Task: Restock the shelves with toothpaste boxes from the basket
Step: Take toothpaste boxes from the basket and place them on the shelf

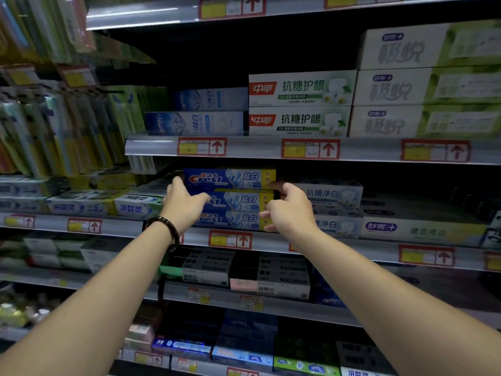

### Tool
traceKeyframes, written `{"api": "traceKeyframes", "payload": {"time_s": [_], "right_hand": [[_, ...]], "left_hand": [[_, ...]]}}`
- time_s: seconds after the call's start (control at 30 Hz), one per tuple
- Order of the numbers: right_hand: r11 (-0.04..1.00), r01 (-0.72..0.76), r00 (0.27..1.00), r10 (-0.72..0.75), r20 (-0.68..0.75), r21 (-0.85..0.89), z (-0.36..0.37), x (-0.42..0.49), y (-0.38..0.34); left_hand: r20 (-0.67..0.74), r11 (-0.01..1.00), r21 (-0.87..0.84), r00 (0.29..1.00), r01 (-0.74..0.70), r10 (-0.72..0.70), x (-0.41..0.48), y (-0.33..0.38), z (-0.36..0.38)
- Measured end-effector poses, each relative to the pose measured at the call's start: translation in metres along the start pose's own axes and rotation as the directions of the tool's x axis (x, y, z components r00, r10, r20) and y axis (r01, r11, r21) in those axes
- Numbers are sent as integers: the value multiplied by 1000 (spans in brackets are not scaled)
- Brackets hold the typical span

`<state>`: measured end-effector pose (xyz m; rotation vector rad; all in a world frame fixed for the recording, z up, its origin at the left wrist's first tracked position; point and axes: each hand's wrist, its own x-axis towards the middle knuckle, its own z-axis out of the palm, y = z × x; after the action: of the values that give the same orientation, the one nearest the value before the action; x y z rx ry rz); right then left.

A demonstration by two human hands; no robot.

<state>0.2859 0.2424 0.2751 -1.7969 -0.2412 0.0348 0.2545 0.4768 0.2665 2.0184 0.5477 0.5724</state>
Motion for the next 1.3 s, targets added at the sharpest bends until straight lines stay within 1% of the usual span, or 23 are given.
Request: {"api": "traceKeyframes", "payload": {"time_s": [0.13,0.3,0.47,0.6,0.73,1.13,1.3], "right_hand": [[999,19,1000,-19,12,-28,-6,2,4],[992,34,999,-32,17,-125,-13,-3,5],[987,79,997,-79,9,-139,-21,-9,6],[984,127,992,-124,32,-126,-30,-14,9],[982,118,989,-103,104,-145,-39,-27,11],[975,153,985,-137,108,-159,-66,-77,2],[975,157,986,-145,86,-159,-84,-99,6]], "left_hand": [[-33,999,26,999,-32,33,-3,1,4],[-88,999,1,996,-35,35,-11,6,11],[-94,997,-52,995,-48,43,-29,16,20],[-51,991,-119,997,-68,62,-43,20,26],[-6,987,-144,998,-68,68,-64,26,34],[53,984,-147,993,-96,105,-134,62,46],[76,981,-163,990,-104,118,-163,73,49]]}}
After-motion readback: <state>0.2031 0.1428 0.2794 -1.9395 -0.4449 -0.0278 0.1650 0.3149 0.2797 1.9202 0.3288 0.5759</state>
